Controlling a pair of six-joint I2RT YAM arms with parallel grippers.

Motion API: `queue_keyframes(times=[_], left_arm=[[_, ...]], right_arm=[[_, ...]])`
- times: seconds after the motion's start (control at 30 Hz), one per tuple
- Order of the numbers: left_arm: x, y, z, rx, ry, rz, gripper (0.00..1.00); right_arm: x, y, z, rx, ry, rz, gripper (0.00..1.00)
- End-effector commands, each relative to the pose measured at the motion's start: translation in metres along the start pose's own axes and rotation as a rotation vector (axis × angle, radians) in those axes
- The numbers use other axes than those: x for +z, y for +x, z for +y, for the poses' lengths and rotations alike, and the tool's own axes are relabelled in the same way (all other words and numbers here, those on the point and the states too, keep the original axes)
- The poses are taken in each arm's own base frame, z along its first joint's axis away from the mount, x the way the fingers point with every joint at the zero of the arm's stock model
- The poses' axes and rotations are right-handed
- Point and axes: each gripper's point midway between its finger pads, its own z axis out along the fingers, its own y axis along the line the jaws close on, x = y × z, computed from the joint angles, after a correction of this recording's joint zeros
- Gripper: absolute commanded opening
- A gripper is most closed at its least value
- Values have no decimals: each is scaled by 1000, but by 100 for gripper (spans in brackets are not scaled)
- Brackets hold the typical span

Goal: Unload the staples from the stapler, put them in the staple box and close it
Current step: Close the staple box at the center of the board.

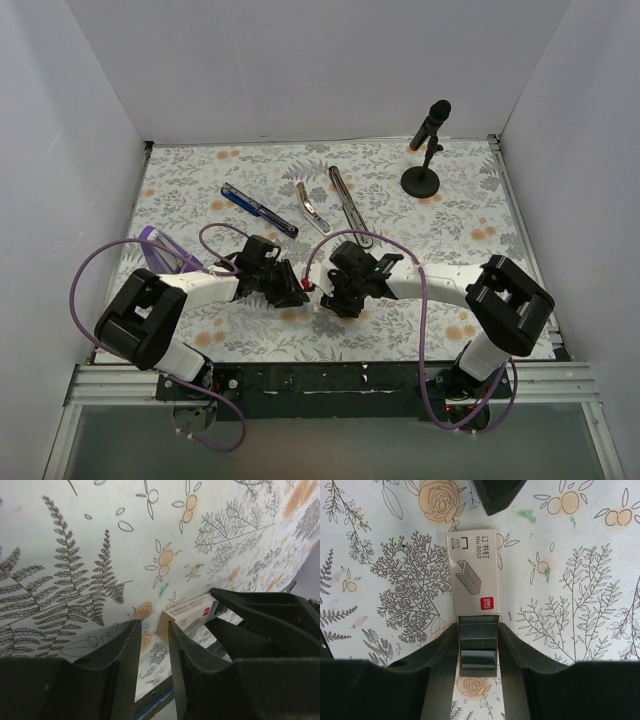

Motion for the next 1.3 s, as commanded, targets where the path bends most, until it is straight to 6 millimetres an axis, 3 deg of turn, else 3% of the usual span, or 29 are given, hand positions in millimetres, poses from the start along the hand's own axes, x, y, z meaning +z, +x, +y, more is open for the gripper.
queue_keyframes(times=[0.0, 0.63, 0.97, 1.27], left_arm=[[-4, 10, -16, 8, 74, 23, 29], [3, 23, -23, -14, 152, 84, 24], [7, 22, -17, -2, 121, 83, 25], [11, 26, -17, -13, 139, 103, 24]], right_arm=[[-5, -5, 12, -17, -57, -28, 43], [-6, -10, 16, -35, -56, -56, 43], [-8, 0, 12, -39, -33, -8, 43], [-8, -1, 24, -57, -97, -30, 43]])
